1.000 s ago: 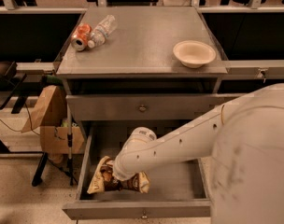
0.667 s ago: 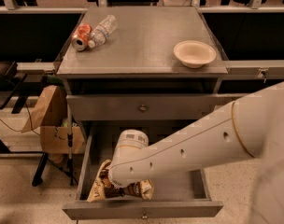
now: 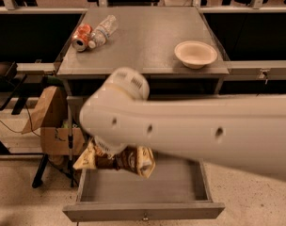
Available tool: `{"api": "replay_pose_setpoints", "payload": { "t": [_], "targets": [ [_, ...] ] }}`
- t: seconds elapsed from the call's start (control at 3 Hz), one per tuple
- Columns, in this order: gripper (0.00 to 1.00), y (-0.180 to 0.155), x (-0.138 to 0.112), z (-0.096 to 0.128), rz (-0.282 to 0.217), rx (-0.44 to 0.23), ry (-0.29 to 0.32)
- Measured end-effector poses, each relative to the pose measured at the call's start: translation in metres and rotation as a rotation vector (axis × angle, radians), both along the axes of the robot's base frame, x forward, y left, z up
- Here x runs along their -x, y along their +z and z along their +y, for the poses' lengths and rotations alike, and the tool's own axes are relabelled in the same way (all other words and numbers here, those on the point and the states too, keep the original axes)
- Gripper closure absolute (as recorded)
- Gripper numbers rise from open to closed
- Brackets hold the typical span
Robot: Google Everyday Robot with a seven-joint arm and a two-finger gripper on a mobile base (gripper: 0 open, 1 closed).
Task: Pick brown chip bag from middle drawer and place on counter
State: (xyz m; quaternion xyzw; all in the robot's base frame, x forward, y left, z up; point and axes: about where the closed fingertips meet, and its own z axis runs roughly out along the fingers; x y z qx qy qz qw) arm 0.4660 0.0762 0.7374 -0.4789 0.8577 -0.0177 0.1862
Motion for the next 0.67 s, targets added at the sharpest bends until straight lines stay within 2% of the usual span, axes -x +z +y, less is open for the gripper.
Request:
{"api": "replay_pose_setpoints", "payload": {
  "t": [0.33,0.67],
  "targets": [
    [1.00,0.053,-0.035,-0.006,0.028,0.036,0.045],
    [1.00,0.111,-0.083,-0.020,-0.009,0.148,0.138]
  ]
}}
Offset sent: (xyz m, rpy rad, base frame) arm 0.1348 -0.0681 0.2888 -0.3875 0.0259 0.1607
